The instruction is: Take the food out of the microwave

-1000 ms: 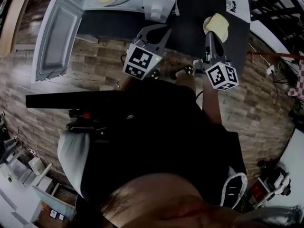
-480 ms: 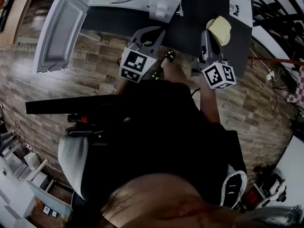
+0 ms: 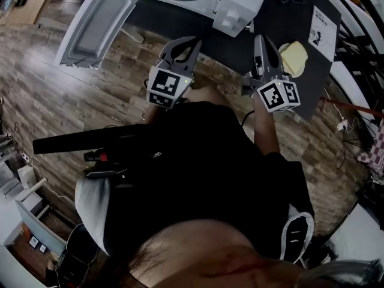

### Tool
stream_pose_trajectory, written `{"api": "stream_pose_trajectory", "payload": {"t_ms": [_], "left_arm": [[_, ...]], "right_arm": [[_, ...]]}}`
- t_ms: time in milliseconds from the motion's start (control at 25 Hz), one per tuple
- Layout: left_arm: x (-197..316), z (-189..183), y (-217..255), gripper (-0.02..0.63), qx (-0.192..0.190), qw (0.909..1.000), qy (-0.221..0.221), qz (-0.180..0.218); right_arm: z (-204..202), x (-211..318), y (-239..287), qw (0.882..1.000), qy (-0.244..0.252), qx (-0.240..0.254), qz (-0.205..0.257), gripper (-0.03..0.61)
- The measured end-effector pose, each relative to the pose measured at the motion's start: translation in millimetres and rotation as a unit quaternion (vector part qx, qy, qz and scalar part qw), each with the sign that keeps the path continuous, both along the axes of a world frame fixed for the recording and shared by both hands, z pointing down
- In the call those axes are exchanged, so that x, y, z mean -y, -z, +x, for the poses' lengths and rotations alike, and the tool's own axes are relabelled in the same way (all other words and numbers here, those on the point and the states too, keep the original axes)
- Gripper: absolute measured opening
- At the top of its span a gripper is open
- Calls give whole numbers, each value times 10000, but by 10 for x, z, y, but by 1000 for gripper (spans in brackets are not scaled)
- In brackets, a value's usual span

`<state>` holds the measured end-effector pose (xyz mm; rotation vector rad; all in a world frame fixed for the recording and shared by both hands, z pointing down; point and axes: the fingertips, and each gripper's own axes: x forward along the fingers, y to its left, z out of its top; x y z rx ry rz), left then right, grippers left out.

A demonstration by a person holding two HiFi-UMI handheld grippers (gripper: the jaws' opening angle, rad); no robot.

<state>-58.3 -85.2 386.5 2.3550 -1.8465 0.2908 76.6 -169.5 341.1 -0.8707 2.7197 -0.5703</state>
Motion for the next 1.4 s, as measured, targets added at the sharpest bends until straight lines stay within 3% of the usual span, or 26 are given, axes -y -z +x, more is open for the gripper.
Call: {"api": "stream_pose_trajectory", "payload": {"t_ms": [280, 600, 1120, 1400], "left_arm": [[-174, -325, 69, 6, 24, 9988, 497, 32], [-291, -716, 71, 6, 102, 9960, 889, 7], [-171, -1137, 120, 6, -89, 9959, 898, -43], [-142, -1368, 79, 6, 95, 9960, 886, -23]], "right_arm": [[-474, -96, 89, 9979, 638, 132, 6, 2], [-878, -175, 41, 9946, 1027, 126, -32, 2], [-1327, -149, -137, 9934, 1131, -50, -201, 2], [-1607, -170, -176, 9931, 1145, -76, -256, 2]]}}
